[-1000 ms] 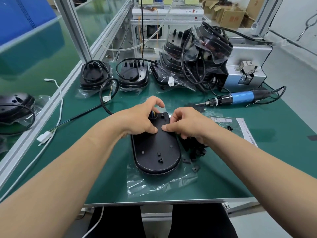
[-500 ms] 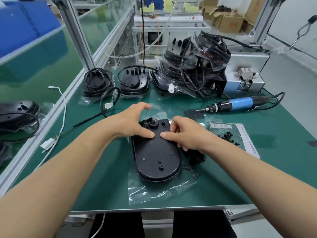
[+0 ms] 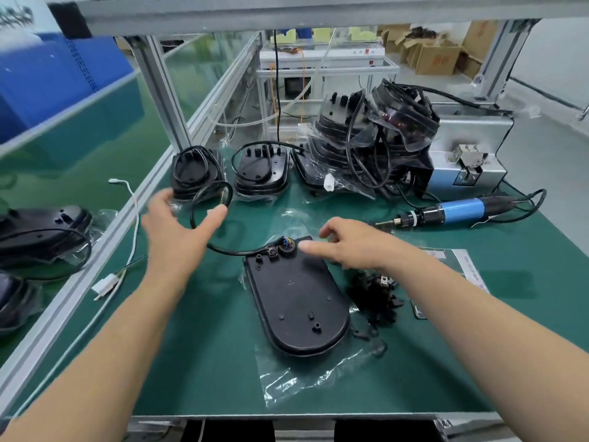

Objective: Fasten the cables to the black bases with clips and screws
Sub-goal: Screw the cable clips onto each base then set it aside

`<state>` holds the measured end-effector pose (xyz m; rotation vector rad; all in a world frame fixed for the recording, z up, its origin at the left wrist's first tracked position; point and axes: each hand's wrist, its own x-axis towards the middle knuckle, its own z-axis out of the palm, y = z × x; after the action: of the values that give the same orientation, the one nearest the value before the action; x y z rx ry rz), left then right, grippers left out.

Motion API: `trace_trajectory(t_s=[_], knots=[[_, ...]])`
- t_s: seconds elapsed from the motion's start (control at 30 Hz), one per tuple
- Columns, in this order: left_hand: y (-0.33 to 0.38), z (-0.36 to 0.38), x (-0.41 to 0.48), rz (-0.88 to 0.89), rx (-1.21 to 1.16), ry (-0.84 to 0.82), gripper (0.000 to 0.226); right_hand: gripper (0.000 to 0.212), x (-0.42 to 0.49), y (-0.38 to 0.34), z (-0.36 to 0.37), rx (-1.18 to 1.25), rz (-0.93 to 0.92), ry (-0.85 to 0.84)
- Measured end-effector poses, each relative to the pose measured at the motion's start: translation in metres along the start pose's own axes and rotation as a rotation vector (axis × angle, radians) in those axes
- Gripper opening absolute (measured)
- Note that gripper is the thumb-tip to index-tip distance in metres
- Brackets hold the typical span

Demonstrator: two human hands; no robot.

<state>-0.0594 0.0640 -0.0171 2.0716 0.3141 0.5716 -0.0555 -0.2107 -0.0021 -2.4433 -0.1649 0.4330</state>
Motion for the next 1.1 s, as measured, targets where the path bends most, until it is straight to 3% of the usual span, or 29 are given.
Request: trace_trajectory(t_s=[0.03, 0.07, 0.13, 0.17, 0.23, 0.33, 0.43, 0.5, 0.57, 0.63, 0.7, 0.77, 0.93, 1.0, 1.1], knots=[[-0.006, 0.003, 0.003, -0.161, -0.030, -0.129, 0.086, 0.085, 0.001, -0.003, 0.004, 0.016, 0.012, -0.036], [-0.010, 0.007, 0.005, -0.233, -0.032, -0.238, 0.077, 0.097, 0.002, -0.006, 0.007, 0.013, 0.019, -0.061], [-0.015, 0.015, 0.007, -0.319, -0.105, -0.328, 0.053, 0.111, 0.007, -0.012, 0.013, 0.002, 0.040, -0.084], [-0.015, 0.018, 0.010, -0.394, -0.193, -0.342, 0.051, 0.114, 0.009, -0.014, 0.016, 0.016, 0.058, -0.086], [-0.014, 0.025, 0.012, -0.540, -0.304, -0.392, 0.059, 0.113, 0.011, -0.018, 0.020, 0.069, 0.098, -0.087], [-0.011, 0.029, 0.016, -0.591, -0.263, -0.475, 0.063, 0.088, 0.012, -0.023, 0.027, 0.168, 0.138, -0.102], [-0.010, 0.022, 0.024, -0.463, 0.025, -0.520, 0.084, 0.054, 0.016, -0.029, 0.033, 0.295, 0.107, -0.071], [-0.012, 0.019, 0.037, -0.314, 0.365, -0.541, 0.083, 0.041, 0.018, -0.034, 0.032, 0.319, 0.095, -0.001], [-0.015, 0.019, 0.046, -0.203, 0.653, -0.568, 0.073, 0.059, 0.018, -0.037, 0.031, 0.202, 0.081, 0.011], [-0.019, 0.026, 0.052, -0.087, 0.831, -0.499, 0.058, 0.092, 0.017, -0.037, 0.032, 0.044, 0.062, -0.051], [-0.022, 0.033, 0.056, -0.003, 0.908, -0.430, 0.049, 0.119, 0.017, -0.039, 0.034, -0.025, 0.041, -0.095], [-0.023, 0.035, 0.057, -0.012, 0.932, -0.431, 0.048, 0.129, 0.018, -0.044, 0.035, -0.033, 0.024, -0.118], [-0.023, 0.022, 0.053, -0.030, 0.801, -0.449, 0.030, 0.114, 0.024, -0.053, 0.037, 0.120, 0.104, -0.132], [-0.021, 0.013, 0.046, -0.105, 0.680, -0.499, 0.043, 0.092, 0.025, -0.055, 0.042, 0.307, 0.132, -0.120], [-0.018, -0.005, 0.035, -0.266, 0.297, -0.598, 0.063, 0.068, 0.029, -0.060, 0.055, 0.577, 0.115, -0.063]])
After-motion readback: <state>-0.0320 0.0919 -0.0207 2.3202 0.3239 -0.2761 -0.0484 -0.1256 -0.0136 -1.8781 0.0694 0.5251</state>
